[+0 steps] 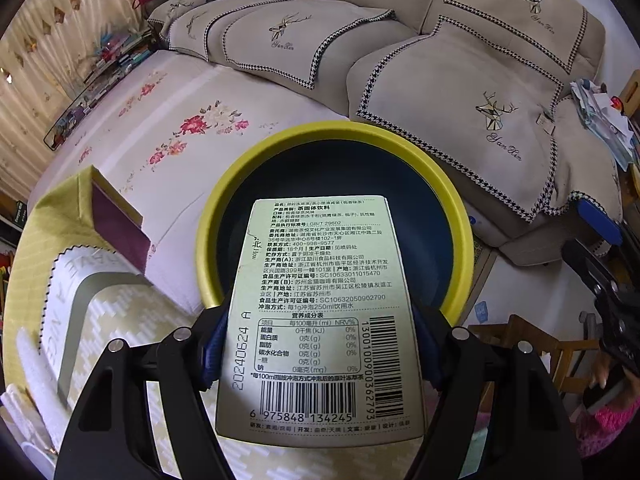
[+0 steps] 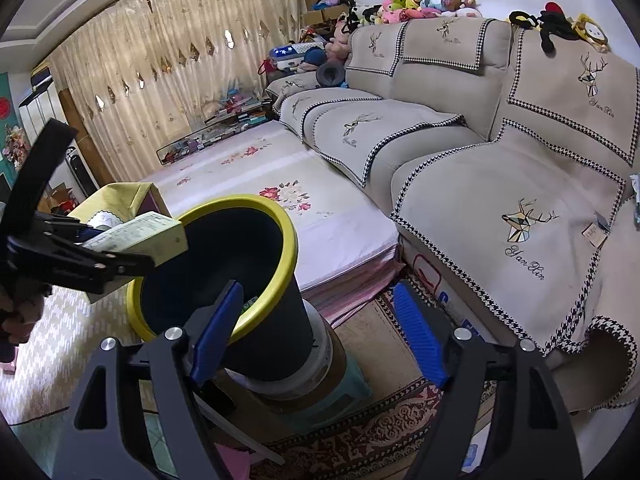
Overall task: Collect trash
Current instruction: 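Carry the tissue box over the bin and open the left gripper, then reach to the pink strawberry-milk carton and grasp it with the right gripper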
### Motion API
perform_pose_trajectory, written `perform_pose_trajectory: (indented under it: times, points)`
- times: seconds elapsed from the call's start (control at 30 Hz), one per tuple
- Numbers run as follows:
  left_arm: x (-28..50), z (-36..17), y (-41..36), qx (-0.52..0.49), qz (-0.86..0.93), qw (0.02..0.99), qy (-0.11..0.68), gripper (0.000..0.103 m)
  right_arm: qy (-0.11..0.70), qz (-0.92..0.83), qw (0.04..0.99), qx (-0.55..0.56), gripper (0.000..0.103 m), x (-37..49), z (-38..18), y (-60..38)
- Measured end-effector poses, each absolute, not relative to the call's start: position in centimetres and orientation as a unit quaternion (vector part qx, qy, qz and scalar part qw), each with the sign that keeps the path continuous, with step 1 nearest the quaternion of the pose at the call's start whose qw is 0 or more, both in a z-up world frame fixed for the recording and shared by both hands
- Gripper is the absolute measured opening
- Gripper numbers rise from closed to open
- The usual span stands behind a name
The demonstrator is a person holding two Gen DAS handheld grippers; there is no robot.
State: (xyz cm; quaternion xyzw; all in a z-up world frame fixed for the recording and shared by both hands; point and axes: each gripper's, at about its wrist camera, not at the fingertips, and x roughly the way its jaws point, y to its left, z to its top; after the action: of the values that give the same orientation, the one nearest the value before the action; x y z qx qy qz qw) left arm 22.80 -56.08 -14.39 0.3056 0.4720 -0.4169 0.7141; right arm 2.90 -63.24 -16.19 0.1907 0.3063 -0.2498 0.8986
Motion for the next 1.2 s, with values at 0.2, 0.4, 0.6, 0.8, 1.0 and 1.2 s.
perform_pose_trajectory:
  times: [0.2, 0.4, 0.6, 0.8, 1.0, 1.2]
  points:
    - [23.0, -14.9, -56.7, 0.302, -0.411, 0.723, 0.466, 0.085, 0.307, -0.246, 0.898, 0.195, 0.075, 2.9, -16.1, -62.9]
    - [21.2, -10.4, -51.9, 0.264, -0.413, 0.758, 0.43, 0.088, 0.307, -0.23, 0.904, 0.191, 0.077, 3.1, -15.5, -61.4]
    - [18.4, -5.5, -42.5, 0.192, -0.392, 0.809, 0.393, 0.094, 0.309, -0.203, 0.911, 0.18, 0.078, 4.1, -14.9, -58.9]
    - [16.6, -2.8, -31.4, 0.134, -0.325, 0.864, 0.359, 0.098, 0.318, -0.165, 0.921, 0.154, 0.079, 6.1, -14.1, -54.9]
    - [15.5, -2.3, -21.0, 0.077, -0.254, 0.899, 0.349, 0.098, 0.333, -0.118, 0.928, 0.121, 0.08, 8.6, -13.4, -49.6]
    - [13.6, -2.7, -11.9, 0.024, -0.189, 0.922, 0.338, 0.098, 0.349, -0.054, 0.931, 0.093, 0.081, 11.6, -13.0, -43.4]
